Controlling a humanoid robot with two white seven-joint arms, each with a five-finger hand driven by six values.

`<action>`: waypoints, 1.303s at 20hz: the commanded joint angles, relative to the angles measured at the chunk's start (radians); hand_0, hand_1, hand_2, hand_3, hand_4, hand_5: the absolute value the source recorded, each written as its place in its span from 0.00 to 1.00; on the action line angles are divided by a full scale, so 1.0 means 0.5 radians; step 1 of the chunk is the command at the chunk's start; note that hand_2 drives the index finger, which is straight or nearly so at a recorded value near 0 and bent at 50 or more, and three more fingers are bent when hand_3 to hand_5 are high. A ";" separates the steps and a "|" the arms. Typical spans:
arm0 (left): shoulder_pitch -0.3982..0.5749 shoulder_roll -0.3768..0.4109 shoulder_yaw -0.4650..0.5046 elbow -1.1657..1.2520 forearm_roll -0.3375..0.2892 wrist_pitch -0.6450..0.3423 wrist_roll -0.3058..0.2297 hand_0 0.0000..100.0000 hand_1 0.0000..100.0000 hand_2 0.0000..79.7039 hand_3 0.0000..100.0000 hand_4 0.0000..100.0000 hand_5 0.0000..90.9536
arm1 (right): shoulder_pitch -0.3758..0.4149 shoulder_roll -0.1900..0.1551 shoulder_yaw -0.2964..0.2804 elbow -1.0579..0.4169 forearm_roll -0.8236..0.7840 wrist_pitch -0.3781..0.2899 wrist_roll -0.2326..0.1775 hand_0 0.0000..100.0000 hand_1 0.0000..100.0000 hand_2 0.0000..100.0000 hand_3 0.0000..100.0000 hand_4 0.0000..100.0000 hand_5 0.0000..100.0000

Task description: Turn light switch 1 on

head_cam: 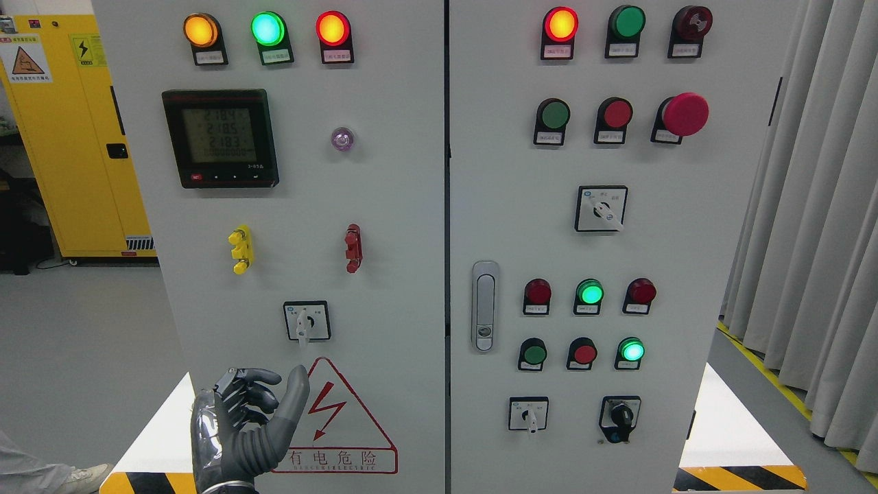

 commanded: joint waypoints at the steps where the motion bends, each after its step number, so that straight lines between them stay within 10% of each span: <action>1: -0.047 -0.027 -0.005 0.010 0.002 0.023 0.006 0.12 0.74 0.76 0.89 0.83 0.86 | 0.000 0.000 0.000 0.000 -0.058 0.001 -0.001 0.00 0.50 0.04 0.00 0.00 0.00; 26: -0.231 -0.045 -0.005 0.092 0.008 0.211 0.046 0.07 0.73 0.75 0.89 0.83 0.87 | 0.000 0.000 0.000 0.000 -0.058 0.001 0.002 0.00 0.50 0.04 0.00 0.00 0.00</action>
